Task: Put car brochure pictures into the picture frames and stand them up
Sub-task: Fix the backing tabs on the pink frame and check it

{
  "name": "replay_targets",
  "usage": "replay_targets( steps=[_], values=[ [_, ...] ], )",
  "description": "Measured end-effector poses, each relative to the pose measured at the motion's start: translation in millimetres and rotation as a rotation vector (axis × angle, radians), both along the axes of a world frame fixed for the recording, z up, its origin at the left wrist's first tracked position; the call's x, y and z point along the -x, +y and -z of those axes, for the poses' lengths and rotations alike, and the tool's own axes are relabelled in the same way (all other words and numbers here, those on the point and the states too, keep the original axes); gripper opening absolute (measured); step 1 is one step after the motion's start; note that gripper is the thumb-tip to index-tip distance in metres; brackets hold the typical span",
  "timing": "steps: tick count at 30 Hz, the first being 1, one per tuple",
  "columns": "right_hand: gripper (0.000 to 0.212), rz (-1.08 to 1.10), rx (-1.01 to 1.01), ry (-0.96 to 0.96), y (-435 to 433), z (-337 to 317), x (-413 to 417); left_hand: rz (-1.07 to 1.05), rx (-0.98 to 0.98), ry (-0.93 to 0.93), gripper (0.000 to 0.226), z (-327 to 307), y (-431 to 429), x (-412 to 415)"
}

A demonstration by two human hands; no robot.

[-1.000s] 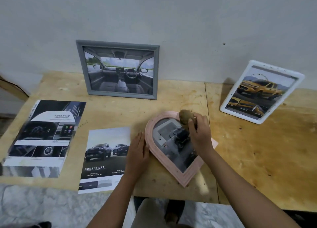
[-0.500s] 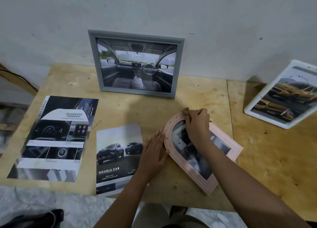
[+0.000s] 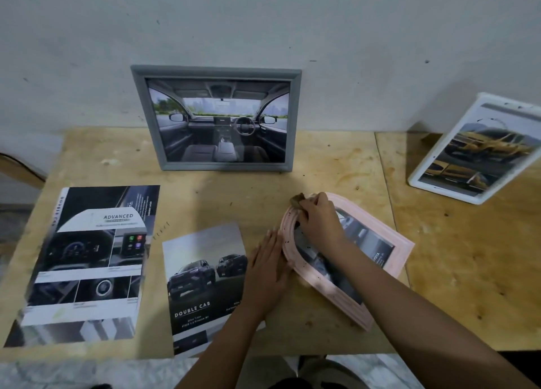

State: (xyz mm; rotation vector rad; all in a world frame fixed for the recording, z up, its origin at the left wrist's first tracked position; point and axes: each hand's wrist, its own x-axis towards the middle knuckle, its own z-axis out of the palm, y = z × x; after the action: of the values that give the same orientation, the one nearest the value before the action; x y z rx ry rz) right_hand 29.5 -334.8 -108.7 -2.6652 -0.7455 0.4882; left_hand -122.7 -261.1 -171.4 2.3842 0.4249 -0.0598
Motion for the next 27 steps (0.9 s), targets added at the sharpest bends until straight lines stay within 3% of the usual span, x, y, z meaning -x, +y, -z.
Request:
replay_targets(
  steps=[17, 23, 27],
  values=[
    [0.025, -0.192, -0.012, 0.257, -10.9, -17.4, 29.7, -0.002, 0.049, -0.043, 0.075, -1.1, 1.4, 0.1],
    [0.019, -0.163, -0.089, 0.157, -19.8, -12.6, 43.7, 0.014, 0.297, -0.124, 0.043, -14.6, 7.6, 10.4],
    [0.025, -0.221, -0.030, 0.064, -25.0, -8.5, 49.3, -0.209, 0.353, -0.147, 0.033, -28.0, 28.7, -3.8]
  ],
)
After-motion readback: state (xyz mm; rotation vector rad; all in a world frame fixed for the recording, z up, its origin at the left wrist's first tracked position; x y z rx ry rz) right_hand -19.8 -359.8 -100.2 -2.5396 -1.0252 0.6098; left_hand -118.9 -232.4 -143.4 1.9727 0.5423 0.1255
